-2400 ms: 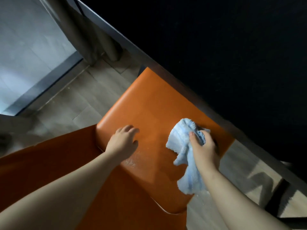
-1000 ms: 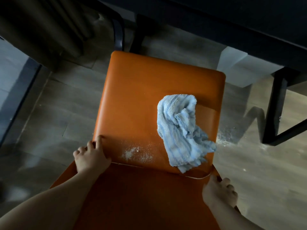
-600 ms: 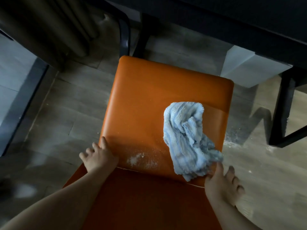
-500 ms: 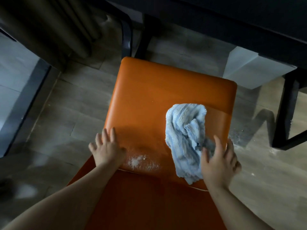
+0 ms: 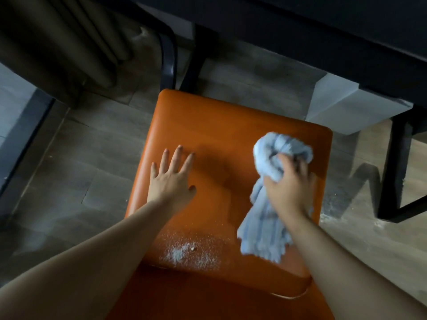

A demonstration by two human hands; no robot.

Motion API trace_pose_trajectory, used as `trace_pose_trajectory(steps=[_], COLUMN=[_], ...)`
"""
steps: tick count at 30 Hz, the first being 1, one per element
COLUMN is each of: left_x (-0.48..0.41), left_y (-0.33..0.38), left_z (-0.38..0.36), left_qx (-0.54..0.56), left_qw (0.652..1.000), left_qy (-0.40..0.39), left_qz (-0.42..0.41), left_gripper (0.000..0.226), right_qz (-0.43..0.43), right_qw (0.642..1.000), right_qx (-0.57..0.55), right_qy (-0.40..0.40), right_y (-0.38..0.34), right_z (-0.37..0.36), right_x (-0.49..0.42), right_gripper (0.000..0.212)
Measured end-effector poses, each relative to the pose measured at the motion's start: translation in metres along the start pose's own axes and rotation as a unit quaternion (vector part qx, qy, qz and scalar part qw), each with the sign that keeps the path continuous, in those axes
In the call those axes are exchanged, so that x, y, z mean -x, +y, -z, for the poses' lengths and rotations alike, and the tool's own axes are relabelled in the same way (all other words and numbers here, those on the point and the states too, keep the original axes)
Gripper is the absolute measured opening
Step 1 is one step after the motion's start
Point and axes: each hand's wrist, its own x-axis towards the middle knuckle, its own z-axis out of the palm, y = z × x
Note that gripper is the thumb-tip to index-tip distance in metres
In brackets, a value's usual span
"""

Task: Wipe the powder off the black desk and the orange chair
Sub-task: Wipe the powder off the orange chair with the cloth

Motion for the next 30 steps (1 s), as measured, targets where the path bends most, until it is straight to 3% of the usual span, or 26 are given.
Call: trace_pose_trajectory(steps=[2, 5, 6, 9, 11, 13, 15, 17, 18, 20, 22, 26, 28, 30], left_x=[-0.014, -0.024, -0.025, -0.026, -0.027, -0.029, -0.029, -0.029, -0.030, -0.031, -0.033, -0.031, -0.031, -0.030], left_y=[0.008, 0.015, 0.014, 0.007, 0.003, 0.002, 0.004, 0.006, 0.007, 0.008, 0.006, 0.000, -0.003, -0.003], left_z=[0.003, -0.003, -0.004, -0.001, 0.007, 0.013, 0.016, 0.016, 0.017, 0.019, 0.022, 0.022, 0.023, 0.023], left_qx=[0.025, 0.016, 0.010, 0.003, 0.008, 0.016, 0.014, 0.006, 0.000, -0.006, -0.003, -0.022, -0.024, -0.024], left_qw=[1.000, 0.997, 0.997, 0.996, 0.994, 0.991, 0.989, 0.987, 0.987, 0.986, 0.986, 0.986, 0.986, 0.987], left_qy=[-0.015, -0.070, -0.075, -0.086, -0.109, -0.132, -0.149, -0.158, -0.161, -0.164, -0.168, -0.168, -0.162, -0.161], left_qz=[0.006, 0.021, 0.020, 0.009, 0.006, 0.003, 0.004, 0.008, 0.009, 0.012, 0.016, 0.005, -0.001, -0.005], left_gripper=[0.085, 0.096, 0.098, 0.100, 0.098, 0.097, 0.098, 0.100, 0.100, 0.098, 0.094, 0.092, 0.093, 0.093], right_qz=[-0.081, -0.133, -0.091, 0.189, 0.268, 0.145, -0.112, -0.340, -0.370, -0.301, -0.135, 0.113, 0.125, -0.031], right_qw=[0.997, 0.975, 0.973, 0.950, 0.934, 0.970, 0.987, 0.939, 0.928, 0.949, 0.982, 0.977, 0.968, 0.986], right_qx=[0.009, 0.073, 0.098, 0.144, 0.149, 0.156, 0.097, -0.005, -0.027, -0.050, -0.025, 0.095, 0.137, 0.116], right_qy=[-0.012, -0.162, -0.186, -0.201, -0.183, -0.114, -0.065, -0.043, -0.044, -0.075, -0.129, -0.154, -0.169, -0.118], right_y=[-0.004, -0.028, -0.034, -0.043, -0.024, 0.011, 0.050, 0.073, 0.072, 0.044, -0.004, -0.058, -0.032, 0.020], right_z=[-0.003, -0.022, -0.032, -0.054, -0.048, -0.038, -0.020, -0.003, 0.000, -0.009, -0.033, -0.051, -0.034, -0.020], right_x=[-0.039, -0.070, -0.068, -0.041, -0.047, -0.071, -0.095, -0.116, -0.123, -0.129, -0.120, -0.093, -0.101, -0.126], right_gripper=[0.055, 0.067, 0.068, 0.058, 0.057, 0.057, 0.055, 0.056, 0.062, 0.067, 0.050, 0.046, 0.047, 0.045])
